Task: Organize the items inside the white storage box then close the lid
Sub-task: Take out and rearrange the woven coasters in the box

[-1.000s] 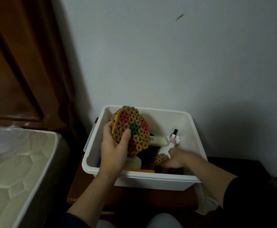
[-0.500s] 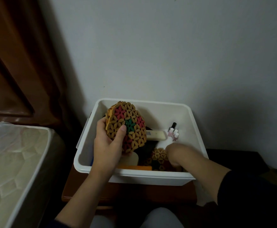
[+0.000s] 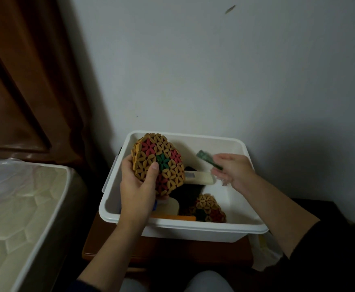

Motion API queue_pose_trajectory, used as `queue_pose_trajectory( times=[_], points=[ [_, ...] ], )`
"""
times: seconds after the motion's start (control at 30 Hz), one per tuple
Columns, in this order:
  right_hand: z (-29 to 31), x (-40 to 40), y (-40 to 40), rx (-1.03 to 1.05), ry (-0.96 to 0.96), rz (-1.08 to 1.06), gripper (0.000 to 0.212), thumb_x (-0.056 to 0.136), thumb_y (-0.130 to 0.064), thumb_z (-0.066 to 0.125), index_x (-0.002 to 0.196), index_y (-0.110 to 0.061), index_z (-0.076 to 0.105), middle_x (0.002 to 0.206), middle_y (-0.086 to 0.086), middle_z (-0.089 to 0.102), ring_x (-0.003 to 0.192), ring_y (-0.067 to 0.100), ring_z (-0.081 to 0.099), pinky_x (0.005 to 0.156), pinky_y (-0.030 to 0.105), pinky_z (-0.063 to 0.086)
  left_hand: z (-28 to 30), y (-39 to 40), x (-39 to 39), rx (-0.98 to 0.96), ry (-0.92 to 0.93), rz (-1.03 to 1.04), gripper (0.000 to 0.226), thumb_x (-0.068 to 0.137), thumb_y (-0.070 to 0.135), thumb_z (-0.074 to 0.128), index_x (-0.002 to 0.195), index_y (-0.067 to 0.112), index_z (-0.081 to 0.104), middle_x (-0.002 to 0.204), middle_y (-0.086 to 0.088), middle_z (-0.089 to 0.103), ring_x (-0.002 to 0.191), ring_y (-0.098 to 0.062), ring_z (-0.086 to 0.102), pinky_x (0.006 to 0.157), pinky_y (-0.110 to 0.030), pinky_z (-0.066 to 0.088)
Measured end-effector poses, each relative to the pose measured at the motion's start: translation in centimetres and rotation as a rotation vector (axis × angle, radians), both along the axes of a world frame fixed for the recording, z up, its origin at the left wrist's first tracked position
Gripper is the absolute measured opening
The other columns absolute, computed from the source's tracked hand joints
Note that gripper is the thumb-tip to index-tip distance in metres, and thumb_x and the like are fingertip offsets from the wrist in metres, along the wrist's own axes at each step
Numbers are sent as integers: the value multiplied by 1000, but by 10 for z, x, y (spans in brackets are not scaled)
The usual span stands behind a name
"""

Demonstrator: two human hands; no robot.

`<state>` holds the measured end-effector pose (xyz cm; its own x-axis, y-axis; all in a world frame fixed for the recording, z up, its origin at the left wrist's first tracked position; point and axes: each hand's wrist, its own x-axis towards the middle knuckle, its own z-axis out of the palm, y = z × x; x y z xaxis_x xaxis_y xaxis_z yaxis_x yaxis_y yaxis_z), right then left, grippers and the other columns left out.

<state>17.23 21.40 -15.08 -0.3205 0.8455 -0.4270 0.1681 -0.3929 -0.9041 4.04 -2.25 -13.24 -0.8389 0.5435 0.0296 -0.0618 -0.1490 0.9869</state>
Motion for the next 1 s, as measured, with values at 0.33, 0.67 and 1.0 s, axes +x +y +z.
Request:
queue_pose_trajectory(
  times=[0.33,0.67,1.0],
  points=[
    [13,-7,-9,-356,342,132,28,99,1,69,126,1,61,123,21,71,100,28,76,77,40,67,3,-1,0,-42,-19,-33,44,102,26,68,141,33,48,126,7,67,105,-3,73,62,-50,66],
    [-6,-11,15,681,-619,261,18,93,-34,78,92,-26,62,85,-2,71,68,13,66,48,26,46,-1,4,-4,-138,-28,-74,44,102,26,69,140,33,48,126,10,66,120,-25,68,82,-60,64],
    [-12,-23,26,767,-833,355,12,101,-15,66,90,-12,71,76,12,70,52,27,70,44,43,60,-7,4,-7,-130,-63,-112,43,101,32,70,137,41,49,116,19,71,102,-10,75,60,-50,66]
  ],
)
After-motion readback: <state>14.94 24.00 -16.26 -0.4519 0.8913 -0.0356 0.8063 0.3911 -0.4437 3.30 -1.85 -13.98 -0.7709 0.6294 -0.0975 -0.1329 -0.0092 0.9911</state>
